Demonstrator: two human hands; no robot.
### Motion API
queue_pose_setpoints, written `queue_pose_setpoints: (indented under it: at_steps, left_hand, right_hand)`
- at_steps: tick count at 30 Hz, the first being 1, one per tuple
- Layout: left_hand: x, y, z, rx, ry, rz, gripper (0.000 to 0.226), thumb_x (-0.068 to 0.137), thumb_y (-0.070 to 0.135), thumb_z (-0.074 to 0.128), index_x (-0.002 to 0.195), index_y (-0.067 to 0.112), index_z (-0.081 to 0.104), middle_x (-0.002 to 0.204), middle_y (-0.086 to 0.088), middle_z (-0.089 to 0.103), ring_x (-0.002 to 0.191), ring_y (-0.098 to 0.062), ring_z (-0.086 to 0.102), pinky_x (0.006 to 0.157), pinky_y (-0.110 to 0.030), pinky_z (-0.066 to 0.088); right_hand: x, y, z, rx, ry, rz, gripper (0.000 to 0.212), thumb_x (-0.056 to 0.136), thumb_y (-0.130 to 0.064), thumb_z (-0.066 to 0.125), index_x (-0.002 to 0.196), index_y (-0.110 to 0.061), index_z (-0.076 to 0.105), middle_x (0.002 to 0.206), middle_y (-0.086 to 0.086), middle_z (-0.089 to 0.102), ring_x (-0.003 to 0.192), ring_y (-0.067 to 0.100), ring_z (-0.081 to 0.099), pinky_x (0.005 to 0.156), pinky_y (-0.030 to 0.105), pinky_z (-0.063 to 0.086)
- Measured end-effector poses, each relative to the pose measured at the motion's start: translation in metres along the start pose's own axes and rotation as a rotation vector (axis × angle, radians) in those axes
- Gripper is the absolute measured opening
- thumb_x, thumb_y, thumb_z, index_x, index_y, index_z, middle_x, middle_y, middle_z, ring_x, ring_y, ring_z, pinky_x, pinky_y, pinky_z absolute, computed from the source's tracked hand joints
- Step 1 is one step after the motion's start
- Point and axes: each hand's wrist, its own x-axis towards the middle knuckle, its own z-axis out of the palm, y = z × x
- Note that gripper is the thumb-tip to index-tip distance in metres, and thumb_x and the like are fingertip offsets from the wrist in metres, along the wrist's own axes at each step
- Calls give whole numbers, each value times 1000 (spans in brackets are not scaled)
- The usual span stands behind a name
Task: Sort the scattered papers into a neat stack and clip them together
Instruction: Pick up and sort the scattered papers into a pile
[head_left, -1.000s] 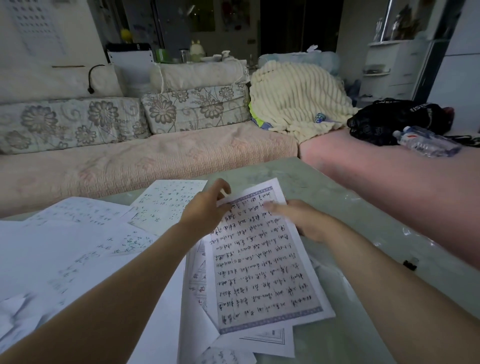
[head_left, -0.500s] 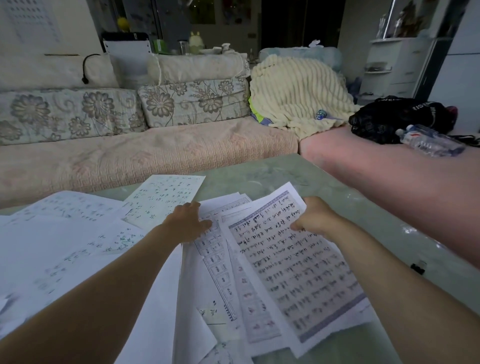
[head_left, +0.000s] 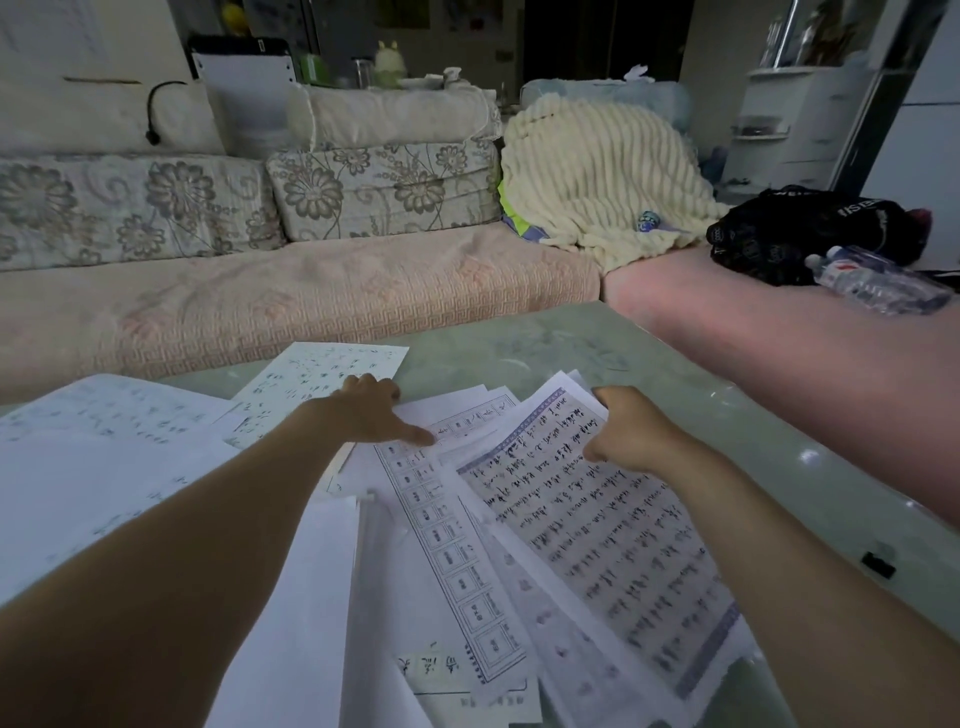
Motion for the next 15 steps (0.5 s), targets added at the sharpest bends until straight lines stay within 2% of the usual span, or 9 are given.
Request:
queue_pose_setpoints:
  at_steps: [4,7,8,10,12,15]
  left_hand:
    - [5,-4,0,-23,-11,13,88,55,84,66,121,28,52,117,-2,38,120,-24,33,99,-45,38]
    - [8,-2,1,-32,-37,-10,75,55,83,67,104,28,57,112,-3,40,112,-23,35,97,-44,40]
    - [7,-2,1,-64,-28,-5,70,57,80,69,100,26,56,110,-3,44,107,-22,39,93,-41,43]
    - [7,-2,2,-176,2,32,56,64,65,77,92,24,52,100,-1,54,87,-16,47,74,-31,43]
    - [5,-1,0,-288,5,84,48,69,49,82,95,25,49,94,6,54,82,-11,50,69,-27,39]
    - [-1,6,-8,-342,-17,140,43,73,38,82,107,31,56,96,12,57,93,-12,57,78,-27,42]
  right_hand:
    - [-2,0,-2,33,-52,13,46,76,8,71,108,-25,65,101,-3,70,89,19,69,78,45,60]
    - [-2,-1,1,66,-39,16,45,76,6,70,108,-25,65,99,-4,71,87,18,69,77,44,61]
    - [-2,-1,2,80,-32,15,44,76,6,70,108,-24,65,99,-3,71,86,18,70,76,42,61]
    - [-1,-3,4,109,-23,9,43,76,5,71,107,-24,65,97,-3,71,86,17,69,74,36,59]
    - [0,-4,5,128,-13,6,44,75,4,72,109,-24,66,97,-2,72,87,17,69,74,35,59]
    - [1,-4,9,123,1,16,46,75,3,75,113,-21,66,100,1,72,88,19,69,70,33,58]
